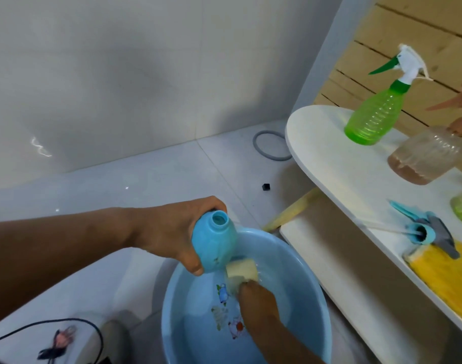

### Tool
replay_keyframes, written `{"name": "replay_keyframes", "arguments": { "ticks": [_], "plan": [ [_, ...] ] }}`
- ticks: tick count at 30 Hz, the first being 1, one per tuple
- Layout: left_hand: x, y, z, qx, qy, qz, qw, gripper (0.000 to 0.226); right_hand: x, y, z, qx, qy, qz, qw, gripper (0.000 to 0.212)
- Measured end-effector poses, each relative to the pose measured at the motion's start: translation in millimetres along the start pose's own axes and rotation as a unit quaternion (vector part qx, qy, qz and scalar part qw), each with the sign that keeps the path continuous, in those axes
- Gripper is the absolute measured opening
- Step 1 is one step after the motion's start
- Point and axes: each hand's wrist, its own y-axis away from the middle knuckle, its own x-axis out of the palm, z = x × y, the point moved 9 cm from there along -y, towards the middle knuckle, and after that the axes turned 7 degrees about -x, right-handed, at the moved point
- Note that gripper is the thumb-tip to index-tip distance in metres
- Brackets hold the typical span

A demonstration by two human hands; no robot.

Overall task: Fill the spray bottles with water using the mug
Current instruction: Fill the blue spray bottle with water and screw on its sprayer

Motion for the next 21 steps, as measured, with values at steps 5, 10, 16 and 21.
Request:
{"name": "replay_keyframes", "arguments": {
  "ticks": [5, 10, 16, 21],
  "plan": [
    [-4.4, 0.6, 2.9, 0.000, -0.011, -0.008, 1.000, 0.085, 6.2, -2.6, 31.1, 0.016, -0.138, -0.011, 0.990, 0.026],
    [-9.7, 4.2, -0.8, -0.004, -0.021, -0.021, 1.000, 0.087, -6.0, 7.5, 22.9, 0.040, -0.359, -0.073, 0.930, 0.038],
    [-14.1, 7.3, -5.1, 0.005, -0.033, -0.030, 0.999, 0.083, -30.0, 42.3, -10.4, 0.125, -0.571, -0.080, 0.808, 0.024],
    [-15.4, 12.0, -4.4, -0.012, -0.054, -0.028, 0.998, 0.082, -95.9, 86.2, -34.7, 0.095, -0.564, -0.146, 0.807, 0.026]
  ]
}}
